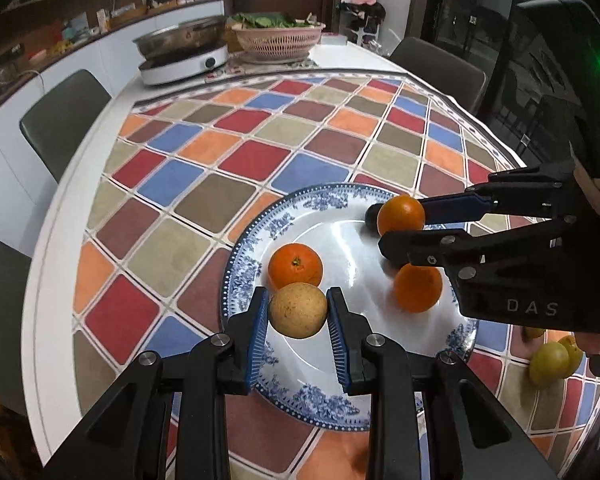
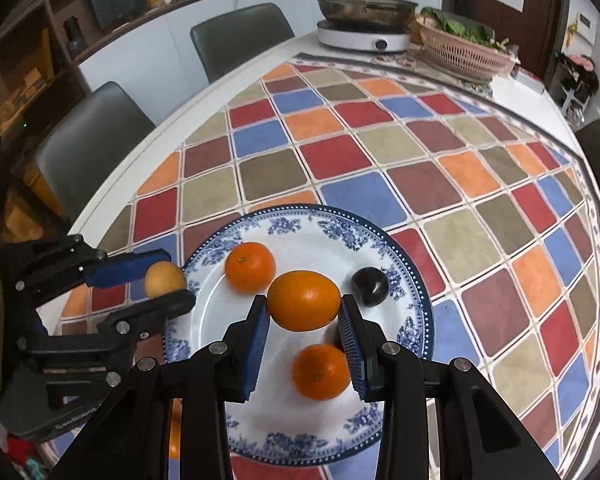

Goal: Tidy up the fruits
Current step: 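Open both tools to drop the kiwi and mandarin onto the plate, then move both tools to the two green-yellow pears on the table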

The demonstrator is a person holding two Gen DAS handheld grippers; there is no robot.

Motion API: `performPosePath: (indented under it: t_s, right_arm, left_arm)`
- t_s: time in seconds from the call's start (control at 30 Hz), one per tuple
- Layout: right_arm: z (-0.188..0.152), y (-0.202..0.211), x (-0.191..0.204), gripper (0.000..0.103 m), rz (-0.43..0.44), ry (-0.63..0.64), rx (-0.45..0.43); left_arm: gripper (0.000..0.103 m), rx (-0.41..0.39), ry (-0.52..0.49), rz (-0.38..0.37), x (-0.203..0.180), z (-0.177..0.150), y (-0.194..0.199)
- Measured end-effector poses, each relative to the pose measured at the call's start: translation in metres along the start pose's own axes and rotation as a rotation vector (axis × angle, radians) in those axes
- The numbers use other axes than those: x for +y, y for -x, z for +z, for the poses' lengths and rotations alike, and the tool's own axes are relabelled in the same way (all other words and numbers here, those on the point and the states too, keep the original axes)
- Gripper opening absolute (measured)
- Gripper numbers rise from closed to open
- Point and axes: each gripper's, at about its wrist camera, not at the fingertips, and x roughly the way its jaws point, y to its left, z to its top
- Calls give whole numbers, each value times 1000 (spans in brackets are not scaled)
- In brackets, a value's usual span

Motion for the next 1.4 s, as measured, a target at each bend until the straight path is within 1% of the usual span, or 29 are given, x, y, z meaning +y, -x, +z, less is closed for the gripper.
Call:
performPosePath:
  t_s: [0.07,0.17,0.2,0.23,0.27,0.3,0.4,0.47,0.57,0.63,0.77,0.87,0.93,0.97,1.03,1.2,1.27,1.3,1.4]
  right_arm:
    - [1,-5,-2,37,-5,-4,6]
    - [0,-8,-3,37,-13,1,10]
    - [-1,-9,-3,37,-14,2,10]
    - [-1,-9,-3,37,-18,5,13]
    - [-1,-10,-3,37,-24,2,19]
    - [-2,-10,-4,38,-25,-5,23]
    - [-4,-5,-8,47,-18,-34,17]
    - [-7,3,-7,47,-30,-34,-2]
    - [-12,18,-5,47,-48,-38,-32]
    - [-16,30,-2,47,-63,-29,-52]
    - [-24,54,6,47,-86,-11,-84]
    - [-32,74,11,47,-96,-3,-110]
    - [-38,87,14,54,-99,2,-129]
    - [-41,93,15,55,-106,3,-141]
    - [-49,108,18,56,-123,10,-175]
    - [-71,137,22,56,-147,0,-232]
    - [-81,149,21,59,-163,-6,-251]
    - [-86,154,20,63,-173,-8,-260]
    - [-102,169,19,64,-211,-4,-283]
  left_arm:
    - [30,9,-1,5,1,1,-5]
    - [30,18,6,-10,2,3,-8]
    - [32,16,5,-8,1,4,-9]
    - [39,10,4,-1,1,5,-8]
    - [42,6,3,9,1,5,-6]
    - [43,0,0,17,0,5,-5]
    - [43,-16,-7,48,-1,4,4]
    - [43,-29,-1,56,-2,3,12]
    - [44,-49,10,66,-5,0,28]
    - [47,-67,13,71,-9,-3,42]
    - [48,-114,7,79,-20,-9,70]
    - [52,-148,8,81,-28,-13,91]
    - [54,-166,8,87,-33,-16,102]
    - [54,-175,8,83,-36,-18,107]
    - [58,-188,-1,78,-44,-23,117]
    - [59,-229,-32,52,-69,-38,137]
    - [61,-240,-44,42,-79,-42,143]
    - [62,-249,-54,39,-85,-45,147]
    - [64,-263,-74,32,-101,-51,154]
